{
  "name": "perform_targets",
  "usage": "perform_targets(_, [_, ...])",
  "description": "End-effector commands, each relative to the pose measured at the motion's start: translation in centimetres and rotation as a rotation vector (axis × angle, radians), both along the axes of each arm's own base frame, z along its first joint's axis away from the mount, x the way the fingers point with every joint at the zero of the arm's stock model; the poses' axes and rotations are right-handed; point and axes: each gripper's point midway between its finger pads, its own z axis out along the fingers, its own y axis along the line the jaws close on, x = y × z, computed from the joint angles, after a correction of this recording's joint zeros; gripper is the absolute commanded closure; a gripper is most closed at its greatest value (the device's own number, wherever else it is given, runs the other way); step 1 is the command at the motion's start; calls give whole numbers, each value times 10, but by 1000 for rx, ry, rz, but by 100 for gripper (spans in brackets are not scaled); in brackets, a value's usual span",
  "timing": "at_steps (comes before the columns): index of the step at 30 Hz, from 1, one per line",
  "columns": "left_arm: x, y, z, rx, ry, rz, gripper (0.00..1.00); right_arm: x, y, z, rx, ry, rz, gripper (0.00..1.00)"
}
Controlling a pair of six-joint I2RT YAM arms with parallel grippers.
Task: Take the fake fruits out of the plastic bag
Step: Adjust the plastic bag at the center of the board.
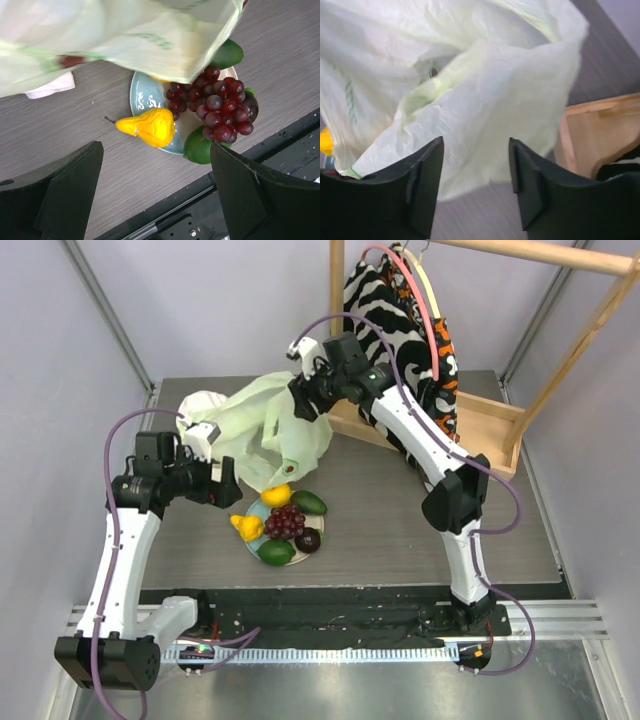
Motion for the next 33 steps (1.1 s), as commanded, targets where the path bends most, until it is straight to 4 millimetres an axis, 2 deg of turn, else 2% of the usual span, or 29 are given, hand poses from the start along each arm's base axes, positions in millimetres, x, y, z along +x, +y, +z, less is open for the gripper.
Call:
perform_targets(1, [8,-6,26,-65,-76,7,8,-9,-19,36,32,-51,-62,20])
perform_targets(2, [9,-6,27,-68,-78,7,7,-15,-30,12,-20,-7,-79,14])
perform_targets(3, [10,-6,28,-70,-80,9,6,-20,-37,12,-27,-3,-91,7])
perform_targets(4, [10,-6,29,-71,-84,14,0,-25,-45,13,-40,-4,-107,4])
perform_targets(5, [9,-6,28,-72,-83,17,0,-36,-59,21,-41,-12,-122,3])
perform_targets(7, [8,-3,29,-63,-92,27,0,-41,-74,30,-43,-39,-181,0])
perform_targets(8, [8,-2,28,-61,-92,38,0,-49,-92,40,-56,-71,-241,0])
perform_targets(10, [8,2,30,-49,-107,67,0,-57,-108,48,-47,-92,-312,0])
perform_targets(11, [7,4,33,-47,-122,80,0,-61,-124,31,-95,-83,-378,0])
perform_targets(12, [7,6,34,-45,-132,99,0,-70,-135,46,-65,-117,-411,0])
perform_targets(13, [8,10,35,-30,-148,118,0,-77,-143,44,-75,-122,-424,0])
perform_targets(15, [4,12,38,-38,-166,149,0,-99,-166,25,-133,-125,-441,0])
perform_targets(16, [2,12,38,-38,-161,148,0,-109,-177,-2,-189,-90,-454,0])
perform_targets(18, [-9,11,36,-36,-129,135,0,-125,-196,-4,-206,-108,-492,0])
perform_targets(19, [-13,6,34,-49,-111,109,0,-137,-204,-24,-241,-78,-484,0])
perform_targets(21, [-26,3,24,-44,-73,62,0,-152,-209,-30,-232,-67,-470,0])
perform_targets(22, [-31,0,21,-54,-60,47,0,-160,-212,-43,-258,-47,-452,0])
perform_targets(23, [-39,-6,12,-74,-36,12,0,-162,-214,-48,-265,-42,-445,0])
perform_targets(24, [-39,-7,11,-59,-53,-24,0,-164,-217,-52,-277,-42,-446,0])
perform_targets(26, [-32,0,4,-18,-59,-12,0,-163,-220,-57,-302,-44,-445,0])
perform_targets(29, [-27,12,-6,86,-42,-53,0,-158,-219,-56,-326,-55,-425,0])
perform_targets(31, [-26,15,-21,148,32,-165,0,-153,-218,-51,-331,-66,-427,0])
perform_targets(32, [-27,18,-22,174,62,-182,0,-152,-218,-48,-330,-75,-428,0])
perform_targets(33, [-21,23,-34,206,115,-198,1,-150,-216,-45,-326,-81,-426,1])
